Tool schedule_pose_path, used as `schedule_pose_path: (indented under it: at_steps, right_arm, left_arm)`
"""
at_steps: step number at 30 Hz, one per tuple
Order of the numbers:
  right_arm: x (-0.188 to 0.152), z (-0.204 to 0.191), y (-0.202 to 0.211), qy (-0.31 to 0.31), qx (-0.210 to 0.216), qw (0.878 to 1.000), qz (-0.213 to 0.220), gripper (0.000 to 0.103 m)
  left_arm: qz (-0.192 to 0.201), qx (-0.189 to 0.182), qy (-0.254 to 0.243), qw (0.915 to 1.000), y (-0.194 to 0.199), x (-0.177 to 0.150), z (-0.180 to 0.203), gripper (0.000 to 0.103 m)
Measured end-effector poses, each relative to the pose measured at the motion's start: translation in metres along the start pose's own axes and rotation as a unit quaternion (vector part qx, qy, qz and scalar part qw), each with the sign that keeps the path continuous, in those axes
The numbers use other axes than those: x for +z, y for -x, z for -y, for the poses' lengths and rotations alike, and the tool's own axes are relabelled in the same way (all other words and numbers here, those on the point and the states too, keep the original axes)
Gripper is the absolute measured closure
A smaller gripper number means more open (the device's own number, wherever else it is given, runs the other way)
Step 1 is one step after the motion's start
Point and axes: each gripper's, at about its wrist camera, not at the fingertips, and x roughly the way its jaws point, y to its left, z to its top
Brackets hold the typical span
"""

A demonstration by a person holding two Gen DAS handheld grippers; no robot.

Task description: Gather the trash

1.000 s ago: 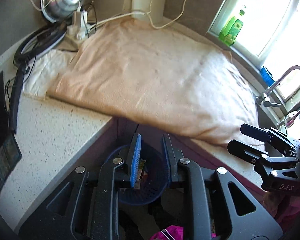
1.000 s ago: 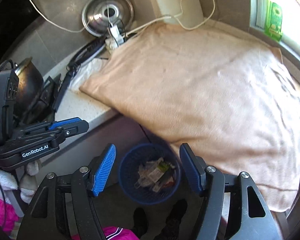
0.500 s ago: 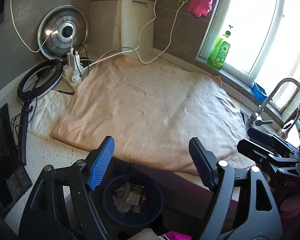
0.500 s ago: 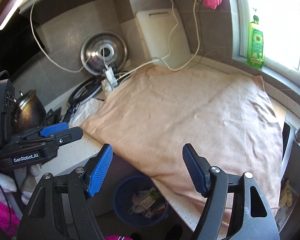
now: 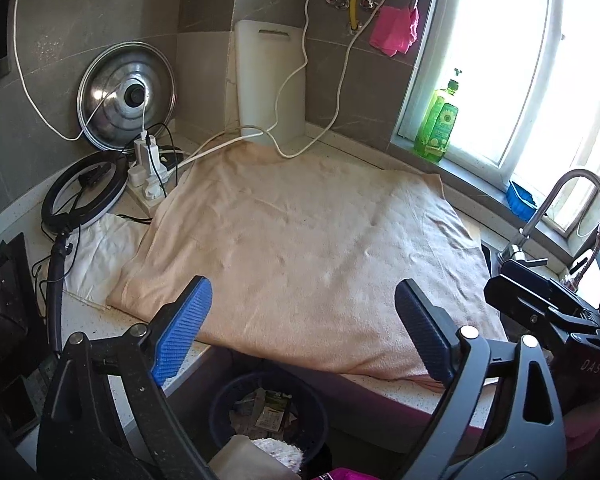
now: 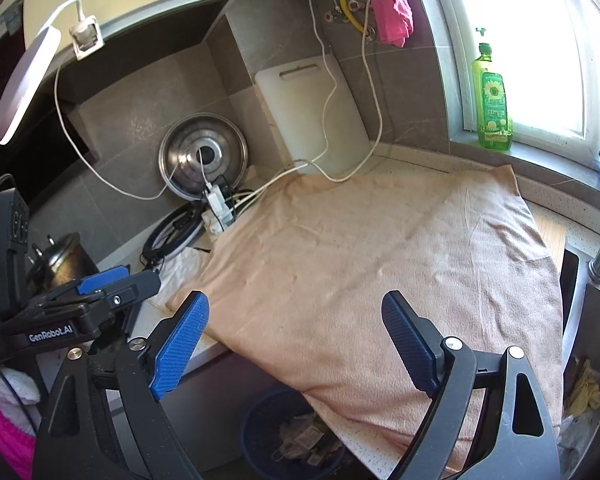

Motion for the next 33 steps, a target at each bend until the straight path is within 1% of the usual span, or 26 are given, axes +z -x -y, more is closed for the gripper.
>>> schedule_pose_path:
  at_steps: [1,6,11,16,25,33]
  right_arm:
    - [0.001,0.000,0.001,0.000,0.002,1.000,0.002,0.015]
    - [0.006,-0.003,0.003,0.006,-0.010,1.000,0.010,0.015]
    - [0.010,0.001,-0.003,0.002,-0.019,1.000,-0.011,0.015]
    - [0.011,0.004,-0.004,-0.010,-0.013,1.000,-0.011,0.015]
    - [0.013,0.004,-0.005,-0.008,-0.010,1.000,-0.011,0.015]
    - [0.013,0.003,-0.008,-0.010,-0.009,1.000,-0.019,0.015]
  left_arm:
    - [0.002,0.000,0.002,1.0000,0.000,0.001,0.000,0.003]
    - [0.006,0.000,0.005,1.0000,0.001,0.005,0.002,0.003]
    - [0.005,0.001,0.006,1.0000,0.001,0.007,0.004,0.002]
    - [0.003,0.002,0.006,1.0000,0.000,0.008,0.003,0.002]
    - [0.002,0.005,0.008,0.9999,0.002,0.007,0.003,0.001]
    - [0.002,0.007,0.010,0.9999,0.001,0.007,0.005,0.001]
